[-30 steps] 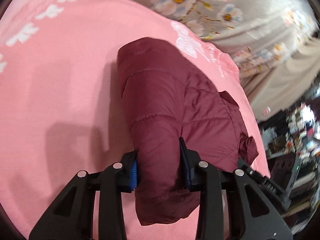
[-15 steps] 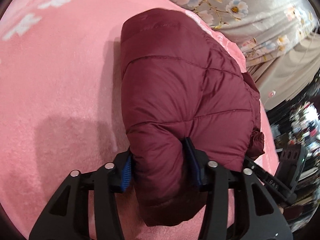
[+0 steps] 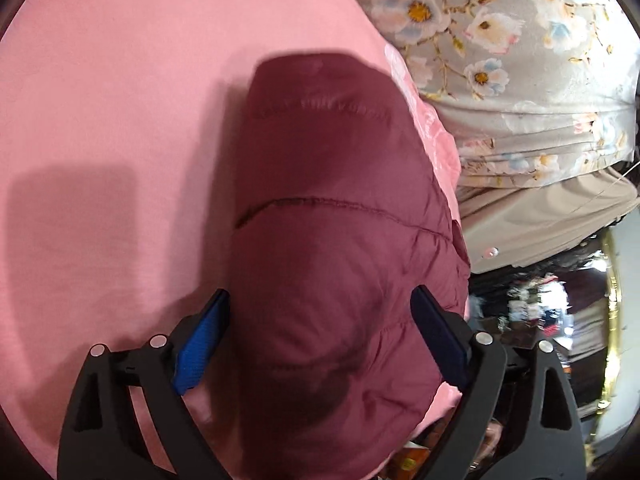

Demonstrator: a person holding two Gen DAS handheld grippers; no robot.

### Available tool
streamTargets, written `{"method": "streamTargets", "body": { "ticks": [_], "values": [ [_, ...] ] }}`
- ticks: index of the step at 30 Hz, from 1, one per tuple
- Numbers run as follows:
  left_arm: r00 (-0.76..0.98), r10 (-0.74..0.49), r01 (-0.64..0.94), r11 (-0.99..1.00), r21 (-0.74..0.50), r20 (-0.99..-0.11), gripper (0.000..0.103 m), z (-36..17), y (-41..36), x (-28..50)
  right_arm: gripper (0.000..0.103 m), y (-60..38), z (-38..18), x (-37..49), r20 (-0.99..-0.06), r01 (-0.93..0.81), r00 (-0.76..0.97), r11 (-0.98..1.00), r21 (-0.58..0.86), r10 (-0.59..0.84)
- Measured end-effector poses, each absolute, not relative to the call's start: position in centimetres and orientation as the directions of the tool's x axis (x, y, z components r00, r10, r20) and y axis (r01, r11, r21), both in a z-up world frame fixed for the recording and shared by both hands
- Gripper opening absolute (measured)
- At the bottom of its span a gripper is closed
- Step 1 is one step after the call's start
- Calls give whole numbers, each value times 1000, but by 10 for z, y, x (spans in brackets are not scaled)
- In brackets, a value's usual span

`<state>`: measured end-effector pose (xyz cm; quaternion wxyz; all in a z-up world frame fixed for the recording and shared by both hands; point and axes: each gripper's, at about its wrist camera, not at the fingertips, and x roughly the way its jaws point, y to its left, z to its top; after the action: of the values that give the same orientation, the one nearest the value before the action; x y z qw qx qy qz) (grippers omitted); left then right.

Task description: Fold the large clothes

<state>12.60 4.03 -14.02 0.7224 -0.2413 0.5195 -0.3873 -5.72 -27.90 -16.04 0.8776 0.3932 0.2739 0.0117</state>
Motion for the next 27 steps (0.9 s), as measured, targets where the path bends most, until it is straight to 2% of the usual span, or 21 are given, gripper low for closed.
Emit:
{"method": "streamTargets", "body": {
  "ticks": [1,2,3,4,6,7,10,18,22,27],
  "values": [
    [150,-815,299,577,-760,-559,87,-144,38,127,74,-276,-166,-48,-472,189,839,669,719,270],
    [144,-824,304,564,-768,-548,81,-145,35,127,73,-274,-174,-41,-468,183,829,643,743,305],
    [141,-823,313,564,-764,-550,76,-143,31,128,63,-271,-180,-35,-463,182,826,625,759,322],
    [146,-813,331,577,-746,-564,69,-141,29,127,47,-267,-180,-33,-465,182,829,637,749,311],
    [187,-793,401,600,-692,-579,56,-125,26,123,26,-256,-160,-35,-443,133,844,681,720,303],
    [199,-793,435,598,-673,-576,48,-117,25,122,21,-253,-152,-36,-437,119,849,699,706,297],
    [227,-815,521,564,-641,-533,40,-85,26,124,18,-237,-110,-38,-381,48,886,765,642,265],
    [388,-828,676,555,-486,-406,39,13,40,149,18,-205,-16,6,-204,-104,955,886,451,216],
    [482,-803,710,593,-379,-351,40,50,43,170,18,-199,3,47,-134,-152,964,893,423,228],
    [522,-773,697,630,-343,-360,42,45,41,220,18,-199,-13,96,-154,-137,964,901,412,217]
  ]
}}
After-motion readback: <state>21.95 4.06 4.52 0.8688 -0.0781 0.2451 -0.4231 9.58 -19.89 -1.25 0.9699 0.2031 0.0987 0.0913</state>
